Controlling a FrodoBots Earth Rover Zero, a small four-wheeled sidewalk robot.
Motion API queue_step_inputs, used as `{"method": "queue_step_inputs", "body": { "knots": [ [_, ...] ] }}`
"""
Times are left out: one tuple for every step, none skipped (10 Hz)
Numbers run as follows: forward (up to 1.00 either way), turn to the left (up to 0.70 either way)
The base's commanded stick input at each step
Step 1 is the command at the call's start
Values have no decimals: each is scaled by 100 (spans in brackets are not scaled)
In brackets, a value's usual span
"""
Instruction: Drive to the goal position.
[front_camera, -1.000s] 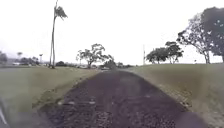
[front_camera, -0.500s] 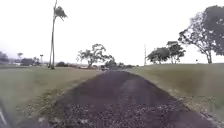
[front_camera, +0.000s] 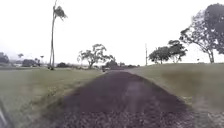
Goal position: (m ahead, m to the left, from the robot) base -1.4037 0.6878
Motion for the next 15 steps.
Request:
{"method": "queue_step_inputs", "body": {
  "knots": [
    [100, 0],
    [100, 0],
    [100, 0],
    [100, 0],
    [100, 0],
    [100, 0],
    [100, 0],
    [100, 0],
    [100, 0],
    [100, 0],
    [100, 0],
    [100, 0],
    [100, 0],
    [100, 0],
    [100, 0]
  ]
}}
